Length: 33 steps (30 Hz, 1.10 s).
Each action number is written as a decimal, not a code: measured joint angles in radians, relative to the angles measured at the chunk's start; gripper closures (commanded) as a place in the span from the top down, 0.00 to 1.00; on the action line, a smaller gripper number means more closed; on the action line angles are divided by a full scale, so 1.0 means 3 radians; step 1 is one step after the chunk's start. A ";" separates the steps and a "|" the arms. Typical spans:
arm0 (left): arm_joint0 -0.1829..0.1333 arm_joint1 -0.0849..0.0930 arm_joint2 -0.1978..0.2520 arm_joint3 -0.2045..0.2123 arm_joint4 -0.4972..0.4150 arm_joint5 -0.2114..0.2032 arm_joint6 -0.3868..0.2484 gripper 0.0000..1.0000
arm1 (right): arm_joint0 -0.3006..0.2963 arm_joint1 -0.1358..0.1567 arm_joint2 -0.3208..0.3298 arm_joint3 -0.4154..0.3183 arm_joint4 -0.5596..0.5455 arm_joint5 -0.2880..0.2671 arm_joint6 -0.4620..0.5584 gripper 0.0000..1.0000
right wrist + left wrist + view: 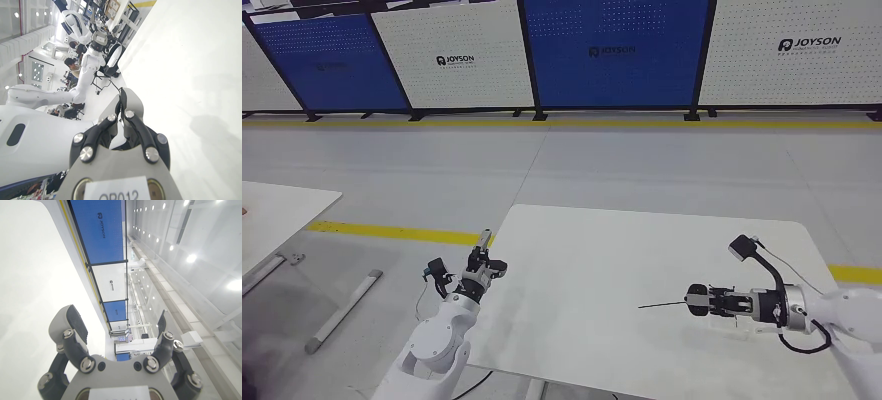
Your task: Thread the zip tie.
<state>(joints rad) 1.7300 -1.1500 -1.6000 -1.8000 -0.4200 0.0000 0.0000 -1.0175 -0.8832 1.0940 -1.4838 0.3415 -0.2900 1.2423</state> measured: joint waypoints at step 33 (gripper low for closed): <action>0.0000 0.0000 0.0000 0.0000 0.0000 0.0000 0.0000 1.00 | 0.0089 -0.0119 -0.0218 0.0038 -0.0762 -0.0128 -0.0946 0.00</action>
<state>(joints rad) 1.7300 -1.1500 -1.6000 -1.8000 -0.4200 0.0000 0.0000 -0.9907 -0.9189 1.0285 -1.4724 0.1128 -0.3285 0.9584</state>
